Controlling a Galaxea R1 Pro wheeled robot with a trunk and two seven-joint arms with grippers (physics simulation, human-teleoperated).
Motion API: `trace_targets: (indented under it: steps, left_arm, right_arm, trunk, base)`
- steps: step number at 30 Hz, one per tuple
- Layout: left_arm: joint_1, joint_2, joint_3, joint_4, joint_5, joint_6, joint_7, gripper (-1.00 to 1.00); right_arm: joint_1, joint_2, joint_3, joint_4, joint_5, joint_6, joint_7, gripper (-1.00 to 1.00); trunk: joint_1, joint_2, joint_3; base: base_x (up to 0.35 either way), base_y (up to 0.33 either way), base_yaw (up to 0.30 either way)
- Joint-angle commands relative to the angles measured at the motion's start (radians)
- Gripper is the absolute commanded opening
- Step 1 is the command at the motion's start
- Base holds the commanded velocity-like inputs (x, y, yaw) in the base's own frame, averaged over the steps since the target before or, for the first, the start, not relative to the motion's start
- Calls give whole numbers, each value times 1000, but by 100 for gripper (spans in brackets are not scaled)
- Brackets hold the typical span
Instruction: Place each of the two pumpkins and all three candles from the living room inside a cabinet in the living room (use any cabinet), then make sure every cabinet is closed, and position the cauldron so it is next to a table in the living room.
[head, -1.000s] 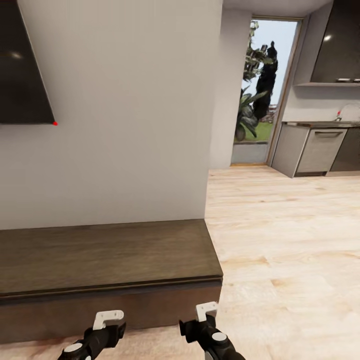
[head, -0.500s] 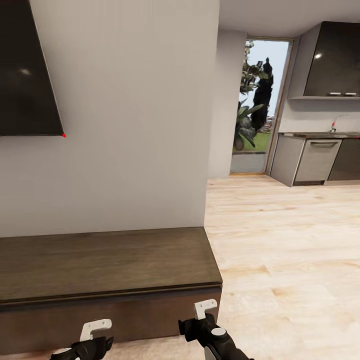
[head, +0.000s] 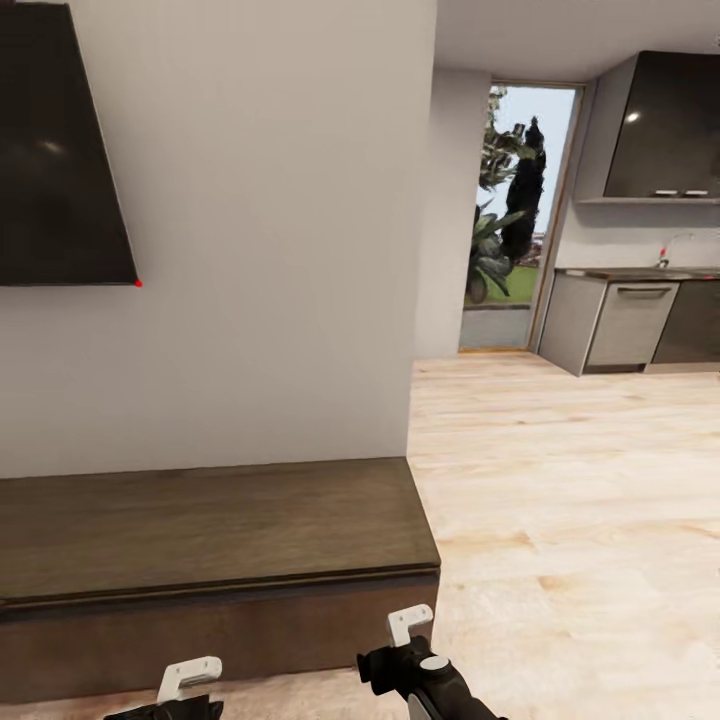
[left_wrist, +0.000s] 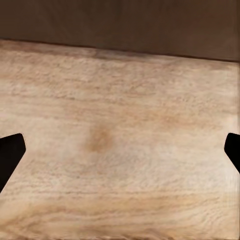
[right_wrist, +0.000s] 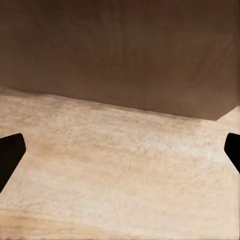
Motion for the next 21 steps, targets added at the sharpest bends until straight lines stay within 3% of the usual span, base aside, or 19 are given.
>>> trace_targets:
  steps: [1, 14, 21]
  left_arm:
    - [0, 0, 0, -1, 10, 5, 7, 100]
    - [0, -2, 3, -1, 12, 6, 8, 100]
    - [0, -8, 3, 1, 11, 6, 8, 100]
  right_arm:
    - [-1, -1, 3, -1, -11, 3, -10, 100]
    - [-1, 3, 7, -2, -9, 0, -11, 100]
    - [0, 9, 4, -2, -14, -11, -17, 100]
  trunk:
    - [-4, 7, 2]
    - [-54, 98, 43]
    - [-81, 147, 59]
  base:
    - [-131, 0, 0]
    - [-214, 0, 0]
    - [-41, 0, 87]
